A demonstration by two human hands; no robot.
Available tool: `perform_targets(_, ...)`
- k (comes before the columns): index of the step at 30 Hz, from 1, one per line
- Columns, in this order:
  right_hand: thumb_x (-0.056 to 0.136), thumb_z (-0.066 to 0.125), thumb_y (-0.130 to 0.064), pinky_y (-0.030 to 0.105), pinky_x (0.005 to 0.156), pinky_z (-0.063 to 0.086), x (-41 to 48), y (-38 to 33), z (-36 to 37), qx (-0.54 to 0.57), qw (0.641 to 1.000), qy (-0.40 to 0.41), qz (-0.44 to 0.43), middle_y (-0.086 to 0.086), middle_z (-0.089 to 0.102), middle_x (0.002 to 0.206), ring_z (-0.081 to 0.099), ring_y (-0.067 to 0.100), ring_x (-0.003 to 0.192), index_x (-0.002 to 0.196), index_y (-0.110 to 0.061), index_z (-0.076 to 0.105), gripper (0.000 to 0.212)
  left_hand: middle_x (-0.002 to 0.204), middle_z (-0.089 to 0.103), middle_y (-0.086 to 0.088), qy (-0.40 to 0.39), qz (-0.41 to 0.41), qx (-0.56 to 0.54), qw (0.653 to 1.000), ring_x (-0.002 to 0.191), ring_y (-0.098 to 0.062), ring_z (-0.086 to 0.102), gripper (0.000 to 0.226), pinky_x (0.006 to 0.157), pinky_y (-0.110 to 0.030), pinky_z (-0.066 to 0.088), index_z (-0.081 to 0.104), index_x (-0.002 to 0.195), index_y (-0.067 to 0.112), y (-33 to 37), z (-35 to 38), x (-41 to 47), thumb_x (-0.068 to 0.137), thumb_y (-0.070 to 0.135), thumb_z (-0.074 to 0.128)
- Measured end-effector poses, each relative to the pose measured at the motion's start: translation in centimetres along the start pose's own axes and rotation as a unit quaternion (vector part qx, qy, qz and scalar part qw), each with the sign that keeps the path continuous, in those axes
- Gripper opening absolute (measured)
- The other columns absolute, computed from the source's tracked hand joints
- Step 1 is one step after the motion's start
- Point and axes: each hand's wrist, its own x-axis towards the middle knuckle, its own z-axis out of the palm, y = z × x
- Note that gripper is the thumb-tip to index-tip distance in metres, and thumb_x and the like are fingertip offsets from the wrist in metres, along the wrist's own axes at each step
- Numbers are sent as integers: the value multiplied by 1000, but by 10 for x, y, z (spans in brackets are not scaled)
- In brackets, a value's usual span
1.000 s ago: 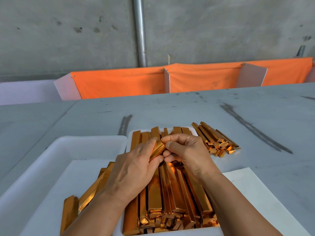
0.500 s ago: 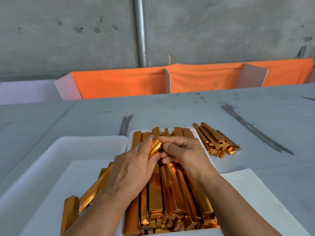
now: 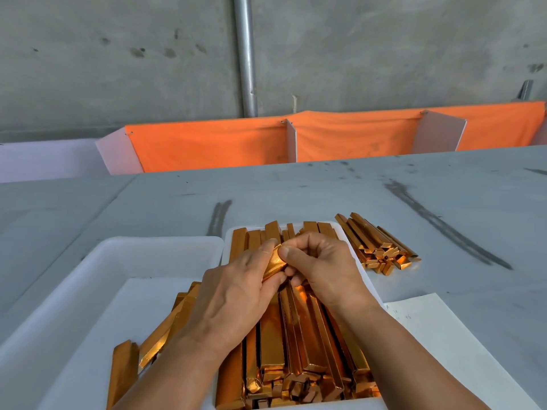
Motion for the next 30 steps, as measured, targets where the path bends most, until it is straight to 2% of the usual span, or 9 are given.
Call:
perform_targets(2,91,68,-11,18,52,50,1,0,0,-4,1000,15,2,2,67,62,59,10,49,87,-14,72,7,115,68,3,13,5,8,1000,88,-14,67,62,69,-34,58,45,141,27,-2,-3,0,87,56,52)
perform_targets(5,94,66,-15,20,57,53,4,1,-6,1,997,72,11,1,68,64,61,10,53,91,-17,72,7,112,62,14,26,-26,12,999,69,-4,57,73,63,-19,46,33,142,40,-4,-10,0,79,57,66)
perform_targets(8,96,62,-14,23,59,53,8,3,-17,40,991,121,33,2,67,63,61,10,52,93,-15,70,8,109,53,25,62,-99,-119,986,68,0,59,81,61,-10,41,29,140,47,-8,-13,0,73,51,76)
perform_targets(12,96,62,-16,23,58,52,9,5,-19,51,990,121,50,2,68,64,60,10,52,95,-15,70,8,103,64,26,90,-135,-334,928,86,3,65,63,68,-15,54,48,122,49,-11,-13,-1,72,29,81)
perform_targets(17,97,61,-18,21,53,51,10,7,-13,17,994,98,47,2,68,63,58,10,49,99,-18,68,7,103,71,14,53,-125,-475,869,97,-8,68,43,76,-19,56,68,107,40,-5,-19,0,67,30,81)
perform_targets(20,98,60,-22,22,48,47,9,8,-11,-19,995,87,38,2,65,60,53,11,44,97,-19,68,8,108,70,9,34,-112,-510,852,103,-14,67,51,83,-25,56,68,108,40,-4,-21,1,64,29,89)
perform_targets(24,97,61,-24,21,44,41,6,10,-8,-43,996,67,27,-1,62,56,52,7,46,95,-24,68,7,107,69,7,31,-113,-532,839,105,-16,66,55,82,-24,56,68,109,41,-7,-19,2,56,40,83)
perform_targets(27,97,61,-23,13,42,38,5,11,-5,-63,997,42,12,-5,61,54,52,2,43,95,-25,68,7,105,72,1,17,-97,-547,831,104,-18,67,49,84,-25,55,70,107,35,-7,-16,3,60,38,83)
perform_targets(30,97,61,-26,14,46,41,4,11,-3,-98,995,19,2,-6,65,59,56,4,46,95,-27,67,7,105,71,-3,31,-70,-540,838,104,-21,67,42,85,-30,56,69,103,28,-8,-13,4,64,38,81)
